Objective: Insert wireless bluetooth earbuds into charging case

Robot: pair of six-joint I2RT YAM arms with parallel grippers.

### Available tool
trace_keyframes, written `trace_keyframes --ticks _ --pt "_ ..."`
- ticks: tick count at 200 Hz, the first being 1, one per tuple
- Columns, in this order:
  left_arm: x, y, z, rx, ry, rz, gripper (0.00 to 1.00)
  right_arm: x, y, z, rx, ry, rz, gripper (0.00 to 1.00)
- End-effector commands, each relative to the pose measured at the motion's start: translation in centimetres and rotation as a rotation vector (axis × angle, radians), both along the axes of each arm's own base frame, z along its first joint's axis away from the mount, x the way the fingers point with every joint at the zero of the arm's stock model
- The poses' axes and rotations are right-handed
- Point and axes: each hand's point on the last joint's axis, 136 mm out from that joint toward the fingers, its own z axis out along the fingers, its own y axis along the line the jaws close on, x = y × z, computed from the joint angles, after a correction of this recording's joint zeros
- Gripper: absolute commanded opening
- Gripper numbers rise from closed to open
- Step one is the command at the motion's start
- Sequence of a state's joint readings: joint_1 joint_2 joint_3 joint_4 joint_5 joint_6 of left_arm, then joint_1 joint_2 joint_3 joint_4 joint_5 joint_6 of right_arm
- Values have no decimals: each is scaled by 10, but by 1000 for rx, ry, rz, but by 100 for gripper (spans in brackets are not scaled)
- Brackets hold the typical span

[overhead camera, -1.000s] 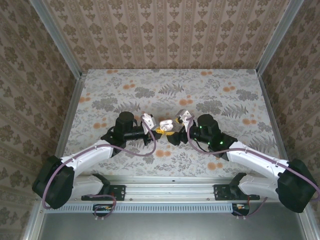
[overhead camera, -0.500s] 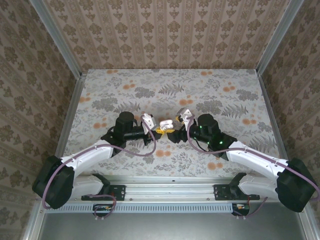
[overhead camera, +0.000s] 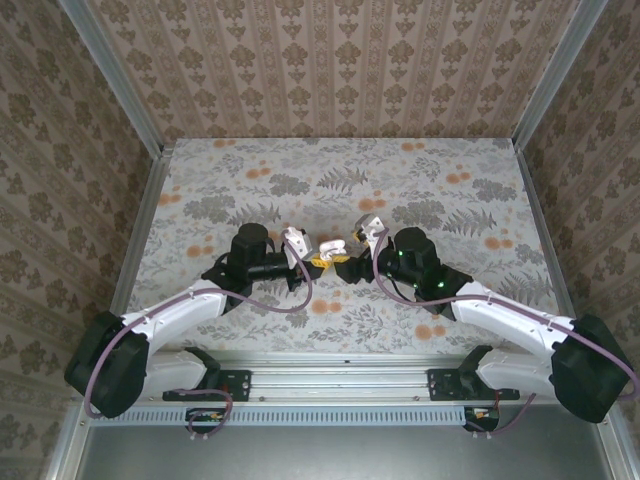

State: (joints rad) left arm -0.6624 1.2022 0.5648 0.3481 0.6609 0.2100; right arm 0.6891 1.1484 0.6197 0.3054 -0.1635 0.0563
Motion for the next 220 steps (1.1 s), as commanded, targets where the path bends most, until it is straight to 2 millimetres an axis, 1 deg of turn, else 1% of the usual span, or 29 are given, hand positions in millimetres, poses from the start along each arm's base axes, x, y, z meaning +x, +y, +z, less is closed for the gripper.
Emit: trace_keyframes --ticks 1,49,74,116,133,136,142,161,202,220 --pt "-8 -5 16 -42 -30 -44 16 11 -5 3 13 -14 -53 82" --pt "-8 -4 16 -41 -29 -42 16 15 -3 6 24 -19 -54 81" --pt "-8 -4 15 -40 -30 -34 16 13 -6 10 37 -23 -60 81" --pt "-3 -4 11 -36 -19 -4 16 3 -25 21 55 -6 -89 82" --pt "-1 -4 11 -45 -13 7 16 -1 -34 22 47 23 -106 82" --pt "4 -2 10 -40 -19 37 16 -2 -36 22 45 31 -110 82" --pt "5 -2 9 -37 -16 50 16 -3 -39 23 44 42 -119 82" --pt "10 2 5 -39 -10 98 16 -4 -50 19 23 106 -152 82" --pt "10 7 -3 -33 -6 134 15 -3 -66 10 -32 237 -205 79" --pt "11 10 -4 -27 -11 151 16 1 -74 1 -77 302 -248 77"
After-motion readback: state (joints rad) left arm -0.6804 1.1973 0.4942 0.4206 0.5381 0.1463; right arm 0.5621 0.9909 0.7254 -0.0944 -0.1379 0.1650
